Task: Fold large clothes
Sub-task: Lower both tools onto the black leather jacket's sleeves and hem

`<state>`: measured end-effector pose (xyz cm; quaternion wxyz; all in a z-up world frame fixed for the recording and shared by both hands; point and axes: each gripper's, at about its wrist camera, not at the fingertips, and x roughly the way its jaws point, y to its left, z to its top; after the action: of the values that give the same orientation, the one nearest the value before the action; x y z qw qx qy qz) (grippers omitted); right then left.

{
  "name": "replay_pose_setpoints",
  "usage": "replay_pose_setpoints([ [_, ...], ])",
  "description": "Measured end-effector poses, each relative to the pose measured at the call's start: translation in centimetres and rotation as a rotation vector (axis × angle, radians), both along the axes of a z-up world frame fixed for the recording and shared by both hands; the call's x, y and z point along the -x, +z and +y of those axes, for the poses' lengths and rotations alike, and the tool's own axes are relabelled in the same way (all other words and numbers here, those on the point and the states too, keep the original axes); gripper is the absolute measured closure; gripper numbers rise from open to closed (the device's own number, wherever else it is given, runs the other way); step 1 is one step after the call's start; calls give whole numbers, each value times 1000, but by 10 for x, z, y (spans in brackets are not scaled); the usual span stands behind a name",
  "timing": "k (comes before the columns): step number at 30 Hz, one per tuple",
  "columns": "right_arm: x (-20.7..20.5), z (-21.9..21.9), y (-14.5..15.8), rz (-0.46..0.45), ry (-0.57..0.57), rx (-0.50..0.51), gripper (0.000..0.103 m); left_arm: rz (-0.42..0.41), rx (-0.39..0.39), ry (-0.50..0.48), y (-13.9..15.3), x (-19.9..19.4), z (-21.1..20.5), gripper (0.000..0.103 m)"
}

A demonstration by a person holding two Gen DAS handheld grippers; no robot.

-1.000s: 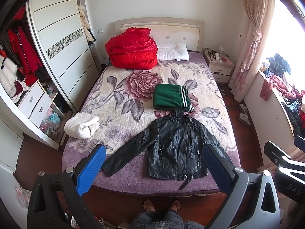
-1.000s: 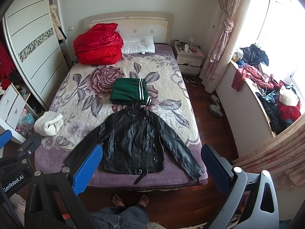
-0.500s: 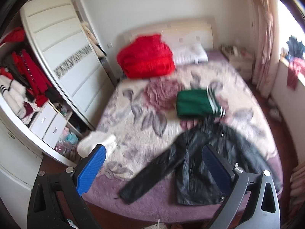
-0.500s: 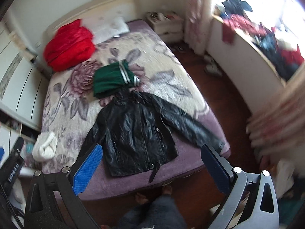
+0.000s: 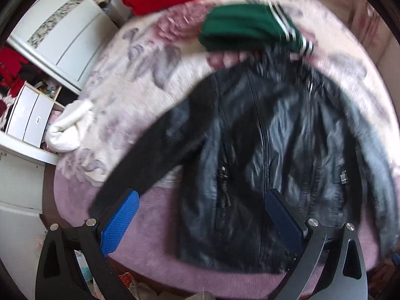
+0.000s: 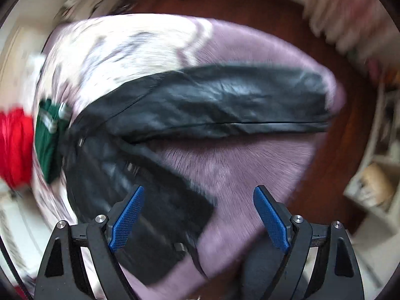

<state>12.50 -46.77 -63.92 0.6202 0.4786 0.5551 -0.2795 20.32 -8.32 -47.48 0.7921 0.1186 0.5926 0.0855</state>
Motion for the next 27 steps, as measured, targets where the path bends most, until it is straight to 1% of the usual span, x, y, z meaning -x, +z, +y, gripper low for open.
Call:
replay_pose_setpoints([
  [1,2,-12,-35,-8,-40,-29,13,30,-20,-5,-22,-4,-8,0],
  [3,5,-22,-76,-18,-108,-86,13,74,-29,-7,-52,-13,-17,0],
  [4,12,-31,-104,-32,-183,-133,13,93,-42,-16,-67,-16,-24,0],
  [5,15,-38,-123,-62,-242,-179,13,98,-50,-24,-73,-18,-26,0],
  [6,16,-43,-139,-97,-284,-210,18,105,-59,-40,-83,-20,-32,0],
  [7,15,-49,-150,-127,-315,-215,29,116,-65,-54,-91,-21,-38,0],
  [8,13,-54,-159,-150,-337,-214,31,123,-68,-64,-97,-24,-43,0],
  [10,11,-61,-163,-196,-392,-201,48,127,-65,-75,-105,-28,-49,0],
  [12,12,-63,-155,-261,-434,-173,51,122,-49,-86,-111,-33,-53,0],
  [13,11,-65,-156,-300,-455,-173,48,119,-47,-90,-113,-35,-54,0],
  [14,11,-64,-161,-318,-460,-190,48,120,-45,-91,-116,-36,-55,0],
  [15,10,-59,-171,-332,-464,-227,48,122,-43,-90,-119,-38,-55,0],
  [16,10,-47,-188,-351,-471,-290,48,121,-43,-89,-120,-40,-54,0],
  [17,8,-36,-200,-373,-467,-332,48,124,-46,-86,-122,-41,-54,0],
  [18,6,-28,-203,-384,-459,-344,48,128,-50,-84,-125,-42,-53,0],
  [20,-5,-17,-208,-414,-442,-297,42,129,-53,-81,-127,-46,-52,0],
  [21,-10,-16,-209,-441,-465,-290,37,128,-57,-82,-129,-48,-52,0],
  [22,-17,-16,-206,-466,-492,-287,36,131,-56,-86,-131,-50,-52,0],
  [23,-21,-19,-205,-512,-532,-278,36,132,-56,-92,-133,-54,-53,0],
  [25,-27,-26,-199,-582,-580,-230,36,131,-54,-103,-134,-58,-57,0],
  [26,-32,-29,-197,-608,-581,-212,36,129,-50,-110,-134,-62,-59,0],
  [27,-40,-31,-192,-636,-555,-182,36,126,-43,-120,-134,-66,-63,0],
])
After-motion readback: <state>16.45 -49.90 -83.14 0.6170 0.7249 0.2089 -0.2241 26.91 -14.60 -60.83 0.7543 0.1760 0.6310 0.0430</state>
